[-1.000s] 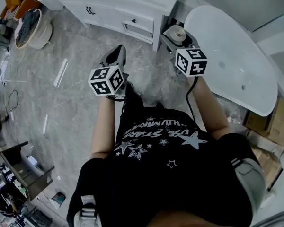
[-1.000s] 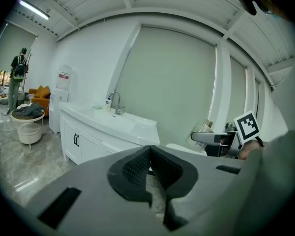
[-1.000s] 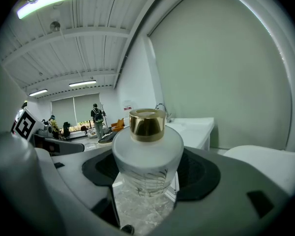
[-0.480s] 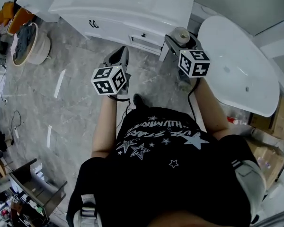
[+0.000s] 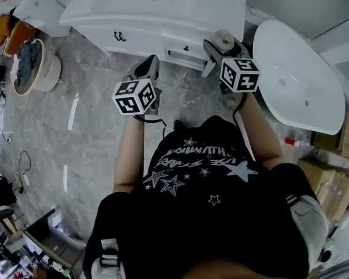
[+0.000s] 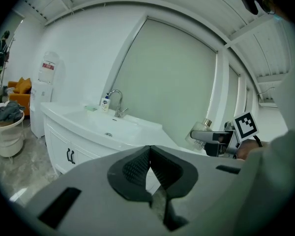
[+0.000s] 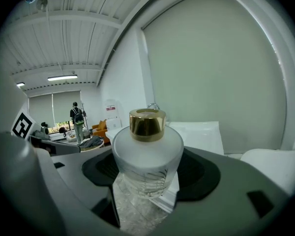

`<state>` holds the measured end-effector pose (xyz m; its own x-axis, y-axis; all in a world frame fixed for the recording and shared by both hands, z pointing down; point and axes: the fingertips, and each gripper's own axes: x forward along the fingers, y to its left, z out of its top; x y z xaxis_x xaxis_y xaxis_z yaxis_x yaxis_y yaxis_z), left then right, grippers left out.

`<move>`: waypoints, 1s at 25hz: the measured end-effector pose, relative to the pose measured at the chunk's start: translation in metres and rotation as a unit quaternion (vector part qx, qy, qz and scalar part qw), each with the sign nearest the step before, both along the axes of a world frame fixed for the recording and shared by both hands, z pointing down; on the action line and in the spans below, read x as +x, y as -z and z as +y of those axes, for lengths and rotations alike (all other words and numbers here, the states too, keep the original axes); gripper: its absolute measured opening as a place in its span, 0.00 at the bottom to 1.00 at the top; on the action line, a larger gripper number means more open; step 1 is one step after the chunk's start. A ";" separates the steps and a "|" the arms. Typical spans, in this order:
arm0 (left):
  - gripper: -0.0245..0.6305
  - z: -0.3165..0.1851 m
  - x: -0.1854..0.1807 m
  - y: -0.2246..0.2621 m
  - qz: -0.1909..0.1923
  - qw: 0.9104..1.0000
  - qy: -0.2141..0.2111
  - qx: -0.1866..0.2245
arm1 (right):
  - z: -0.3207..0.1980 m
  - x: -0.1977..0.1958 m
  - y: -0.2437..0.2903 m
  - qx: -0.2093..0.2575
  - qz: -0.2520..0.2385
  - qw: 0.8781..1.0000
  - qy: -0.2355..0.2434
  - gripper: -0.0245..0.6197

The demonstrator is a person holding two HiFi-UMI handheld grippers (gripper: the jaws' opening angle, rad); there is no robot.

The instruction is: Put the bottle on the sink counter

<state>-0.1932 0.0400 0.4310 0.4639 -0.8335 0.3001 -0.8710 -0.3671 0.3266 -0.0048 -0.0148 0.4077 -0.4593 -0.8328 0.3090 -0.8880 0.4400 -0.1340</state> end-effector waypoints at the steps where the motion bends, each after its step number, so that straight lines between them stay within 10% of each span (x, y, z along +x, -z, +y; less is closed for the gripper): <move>1: 0.05 -0.002 -0.004 0.001 0.002 1.000 -0.001 0.000 | -0.002 -0.003 0.000 -0.001 0.001 1.000 -0.002 0.53; 25: 0.05 -0.144 -0.006 -0.012 -0.006 1.000 0.004 -0.016 | -0.161 0.000 -0.024 -0.017 0.003 1.000 0.003 0.53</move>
<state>-0.1989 -0.1042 0.4434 0.4534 -0.8269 0.3327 -0.8780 -0.3499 0.3268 -0.0045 -0.1761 0.4313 -0.4618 -0.8190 0.3405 -0.8864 0.4403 -0.1431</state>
